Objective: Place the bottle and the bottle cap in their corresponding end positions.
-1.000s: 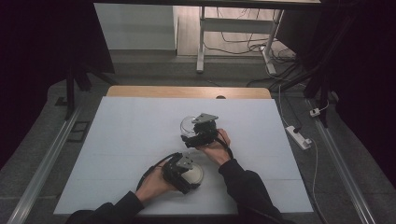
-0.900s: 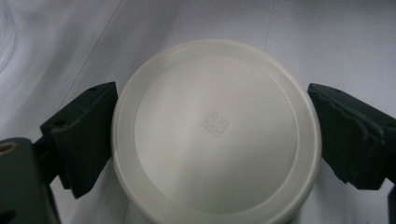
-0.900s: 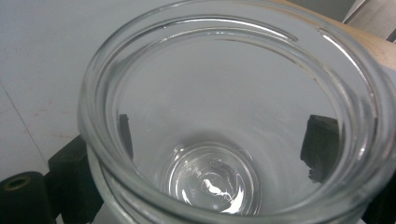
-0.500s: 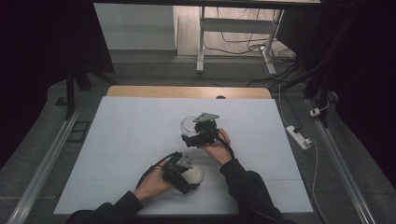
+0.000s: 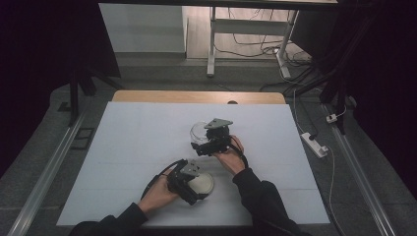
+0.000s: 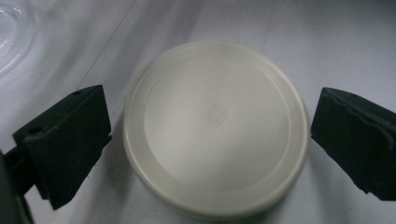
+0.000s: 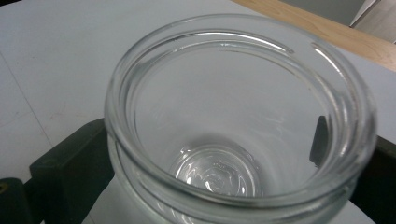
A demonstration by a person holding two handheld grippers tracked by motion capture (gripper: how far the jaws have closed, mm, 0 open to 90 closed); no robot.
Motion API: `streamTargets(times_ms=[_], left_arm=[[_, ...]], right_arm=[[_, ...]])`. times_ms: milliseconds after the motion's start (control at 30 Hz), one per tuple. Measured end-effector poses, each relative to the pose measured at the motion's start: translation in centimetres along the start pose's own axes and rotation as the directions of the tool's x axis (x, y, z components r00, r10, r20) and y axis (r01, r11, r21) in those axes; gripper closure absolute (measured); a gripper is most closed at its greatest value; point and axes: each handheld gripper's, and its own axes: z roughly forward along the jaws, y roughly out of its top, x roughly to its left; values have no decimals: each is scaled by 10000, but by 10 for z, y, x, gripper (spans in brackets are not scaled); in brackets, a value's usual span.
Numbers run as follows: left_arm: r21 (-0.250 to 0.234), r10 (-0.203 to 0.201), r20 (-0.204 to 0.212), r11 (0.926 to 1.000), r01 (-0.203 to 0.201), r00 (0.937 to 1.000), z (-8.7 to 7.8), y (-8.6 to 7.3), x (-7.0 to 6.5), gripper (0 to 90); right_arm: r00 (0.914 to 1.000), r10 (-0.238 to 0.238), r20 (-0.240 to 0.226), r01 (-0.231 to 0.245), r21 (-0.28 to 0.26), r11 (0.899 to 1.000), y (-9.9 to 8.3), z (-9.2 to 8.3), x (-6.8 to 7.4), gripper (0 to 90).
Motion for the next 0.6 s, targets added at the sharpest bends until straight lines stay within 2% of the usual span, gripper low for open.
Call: streamTargets(times_ms=[100,267,433,600], left_arm=[[-74,3,-4,10000,-3,10000,-6,-1,0,0],[-197,-248,-11,9995,247,9997,-13,-4,1,0],[-121,-378,-34,9992,377,9993,-21,-7,3,0],[-164,-542,-37,9984,542,9985,-30,-9,5,0]], right_arm=[[10000,39,17,-39,-29,10000,0,-3,0,6],[10000,71,4,-71,28,10000,-2,-6,0,6],[9998,185,-117,-183,115,9998,-5,-10,-1,6],[9978,535,-390,-523,320,9981,-10,-13,-2,0]])
